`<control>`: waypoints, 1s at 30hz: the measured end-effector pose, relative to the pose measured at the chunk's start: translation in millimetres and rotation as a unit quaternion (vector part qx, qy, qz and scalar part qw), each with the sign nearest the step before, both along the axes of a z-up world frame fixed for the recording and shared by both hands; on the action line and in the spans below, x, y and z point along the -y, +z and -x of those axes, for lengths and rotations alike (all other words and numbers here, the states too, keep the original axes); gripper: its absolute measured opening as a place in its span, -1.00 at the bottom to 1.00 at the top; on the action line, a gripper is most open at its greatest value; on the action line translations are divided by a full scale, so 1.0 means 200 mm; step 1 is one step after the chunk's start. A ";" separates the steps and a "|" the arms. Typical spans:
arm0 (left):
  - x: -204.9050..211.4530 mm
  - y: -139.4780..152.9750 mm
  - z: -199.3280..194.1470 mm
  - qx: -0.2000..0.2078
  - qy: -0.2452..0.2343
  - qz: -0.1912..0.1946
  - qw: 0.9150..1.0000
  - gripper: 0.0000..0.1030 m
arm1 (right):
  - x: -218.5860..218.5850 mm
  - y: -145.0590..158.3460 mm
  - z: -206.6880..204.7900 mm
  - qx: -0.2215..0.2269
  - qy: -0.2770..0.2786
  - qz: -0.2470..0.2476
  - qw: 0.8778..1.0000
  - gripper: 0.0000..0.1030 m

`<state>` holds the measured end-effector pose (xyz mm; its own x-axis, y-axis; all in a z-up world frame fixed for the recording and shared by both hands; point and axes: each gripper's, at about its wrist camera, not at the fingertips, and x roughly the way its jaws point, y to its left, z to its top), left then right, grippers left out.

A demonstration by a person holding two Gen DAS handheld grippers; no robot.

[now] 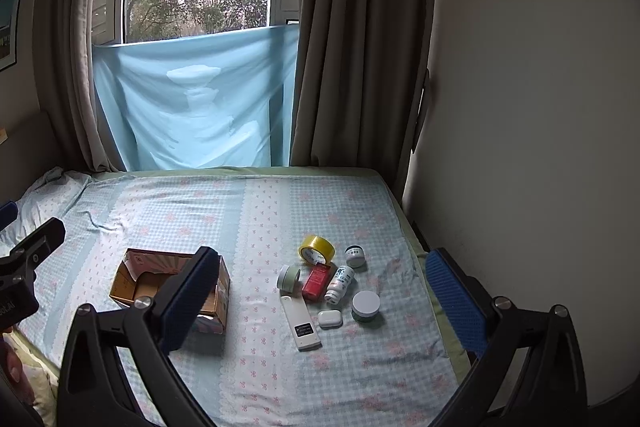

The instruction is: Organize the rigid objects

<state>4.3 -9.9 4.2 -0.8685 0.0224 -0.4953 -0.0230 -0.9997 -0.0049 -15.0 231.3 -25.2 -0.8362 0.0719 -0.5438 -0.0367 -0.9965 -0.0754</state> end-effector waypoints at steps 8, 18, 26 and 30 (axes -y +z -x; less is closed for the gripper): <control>0.01 0.01 0.02 0.000 0.003 -0.004 1.000 0.99 | 0.00 0.00 0.00 -0.004 -0.005 0.001 1.000 1.00; -0.01 0.02 0.02 -0.010 0.004 0.001 1.000 0.99 | 0.00 0.01 0.00 0.004 -0.002 -0.002 1.000 1.00; 0.00 0.01 0.02 -0.006 0.006 -0.004 1.000 0.99 | 0.00 0.02 0.00 0.001 -0.003 -0.006 1.000 1.00; 0.00 0.01 0.02 -0.004 0.005 -0.005 1.000 0.99 | 0.00 0.01 0.00 0.002 -0.003 -0.003 1.000 0.99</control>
